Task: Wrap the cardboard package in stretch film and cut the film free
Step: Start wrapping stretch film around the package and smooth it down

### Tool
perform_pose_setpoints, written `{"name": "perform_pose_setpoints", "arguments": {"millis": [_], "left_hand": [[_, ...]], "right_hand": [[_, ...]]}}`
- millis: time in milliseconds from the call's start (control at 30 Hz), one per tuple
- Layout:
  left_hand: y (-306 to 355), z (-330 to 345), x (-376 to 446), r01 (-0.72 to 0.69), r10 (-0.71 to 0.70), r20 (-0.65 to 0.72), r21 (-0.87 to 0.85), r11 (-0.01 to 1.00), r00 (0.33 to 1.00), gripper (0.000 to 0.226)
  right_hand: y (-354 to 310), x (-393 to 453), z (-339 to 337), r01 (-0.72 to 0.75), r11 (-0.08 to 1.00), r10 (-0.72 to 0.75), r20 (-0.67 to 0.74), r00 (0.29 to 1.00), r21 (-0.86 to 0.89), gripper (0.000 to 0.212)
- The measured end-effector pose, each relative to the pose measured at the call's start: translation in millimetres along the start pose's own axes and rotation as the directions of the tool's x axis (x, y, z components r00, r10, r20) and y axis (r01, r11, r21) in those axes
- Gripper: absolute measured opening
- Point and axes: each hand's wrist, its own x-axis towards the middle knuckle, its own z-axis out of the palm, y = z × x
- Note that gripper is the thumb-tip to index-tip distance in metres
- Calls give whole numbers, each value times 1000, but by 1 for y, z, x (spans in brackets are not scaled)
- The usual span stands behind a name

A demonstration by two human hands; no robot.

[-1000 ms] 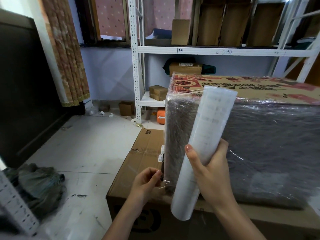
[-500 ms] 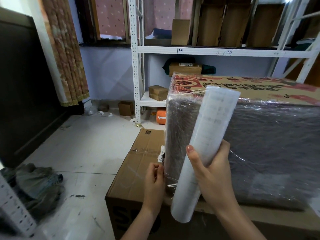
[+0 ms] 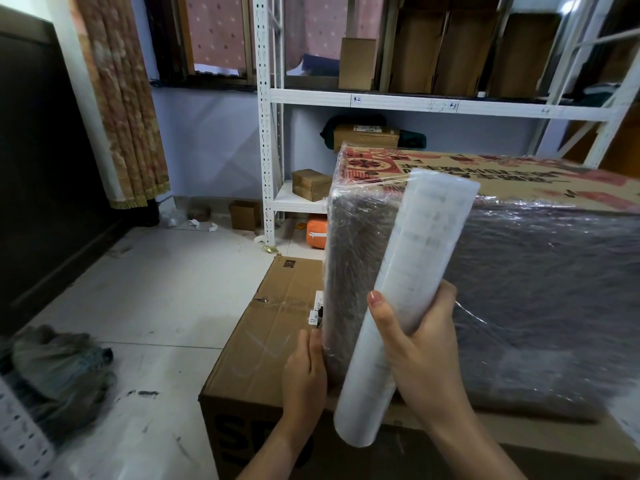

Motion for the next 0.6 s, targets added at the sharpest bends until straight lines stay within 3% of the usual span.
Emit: {"name": "perform_pose_setpoints", "arguments": {"millis": [167, 300, 367, 433, 500, 600], "left_hand": [[1, 4, 4, 30, -21, -90, 104, 994, 996, 42], [4, 4, 2, 47, -12, -119, 299, 953, 993, 43], [5, 3, 1, 7, 48, -137, 377, 926, 989, 56], [6, 1, 1, -20, 77, -127, 398, 917, 989, 54], [6, 0, 0, 27, 3, -108, 274, 961, 994, 46], [1, -6, -3, 156, -154, 24, -60, 986, 988, 43]], "right_hand": [[0, -1, 0, 1, 1000, -1, -11, 1000, -6, 72], [0, -1, 0, -6, 1000, 6, -6, 1000, -8, 60], [1, -1, 0, -3, 1000, 2, -17, 1000, -20, 61], [1, -1, 1, 6, 1000, -7, -29, 1000, -30, 64], [-1, -1, 1, 6, 999, -6, -28, 1000, -32, 60], [-4, -1, 0, -4, 1000, 4, -4, 1000, -14, 56]]}}
